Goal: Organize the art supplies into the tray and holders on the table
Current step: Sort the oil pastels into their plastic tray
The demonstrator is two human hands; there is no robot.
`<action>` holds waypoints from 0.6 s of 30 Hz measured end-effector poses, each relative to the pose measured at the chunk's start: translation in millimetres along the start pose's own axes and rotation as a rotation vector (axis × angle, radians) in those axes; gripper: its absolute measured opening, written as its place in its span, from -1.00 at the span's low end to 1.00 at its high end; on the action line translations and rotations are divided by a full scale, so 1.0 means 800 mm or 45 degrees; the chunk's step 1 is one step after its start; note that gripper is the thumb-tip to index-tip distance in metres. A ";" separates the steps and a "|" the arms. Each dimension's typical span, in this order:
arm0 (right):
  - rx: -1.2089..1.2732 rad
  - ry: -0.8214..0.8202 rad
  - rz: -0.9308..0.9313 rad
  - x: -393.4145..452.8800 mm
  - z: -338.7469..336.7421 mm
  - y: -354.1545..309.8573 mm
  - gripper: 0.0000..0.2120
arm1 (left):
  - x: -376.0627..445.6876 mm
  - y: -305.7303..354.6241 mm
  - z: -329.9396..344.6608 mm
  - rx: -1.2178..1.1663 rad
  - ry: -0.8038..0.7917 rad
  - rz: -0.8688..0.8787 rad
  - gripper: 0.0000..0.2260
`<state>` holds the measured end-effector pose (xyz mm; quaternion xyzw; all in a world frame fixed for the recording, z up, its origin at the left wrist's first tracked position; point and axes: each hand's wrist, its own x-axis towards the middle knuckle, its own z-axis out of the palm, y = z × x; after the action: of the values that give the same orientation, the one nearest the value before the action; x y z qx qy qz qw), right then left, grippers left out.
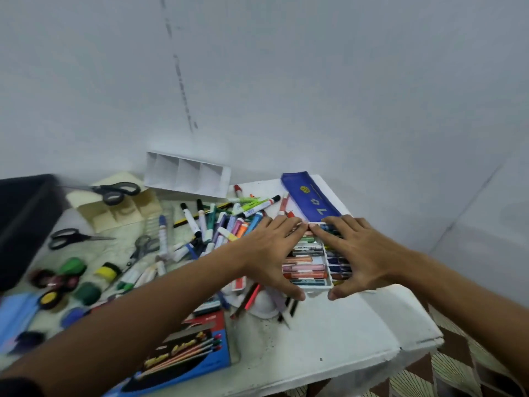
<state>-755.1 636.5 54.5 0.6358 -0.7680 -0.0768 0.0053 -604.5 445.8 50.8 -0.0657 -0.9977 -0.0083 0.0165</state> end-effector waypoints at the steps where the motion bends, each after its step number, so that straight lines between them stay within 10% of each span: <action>1: -0.016 0.014 -0.032 0.020 -0.006 -0.012 0.16 | -0.017 -0.013 -0.005 0.010 -0.009 -0.046 0.10; 18: -0.040 0.137 -0.605 0.275 -0.072 -0.328 0.16 | -0.390 -0.172 -0.032 -0.083 -0.094 -0.711 0.18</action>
<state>-534.9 367.5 58.8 0.8016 -0.5942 -0.0537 0.0378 -312.8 268.2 63.7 0.2109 -0.9763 -0.0421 -0.0248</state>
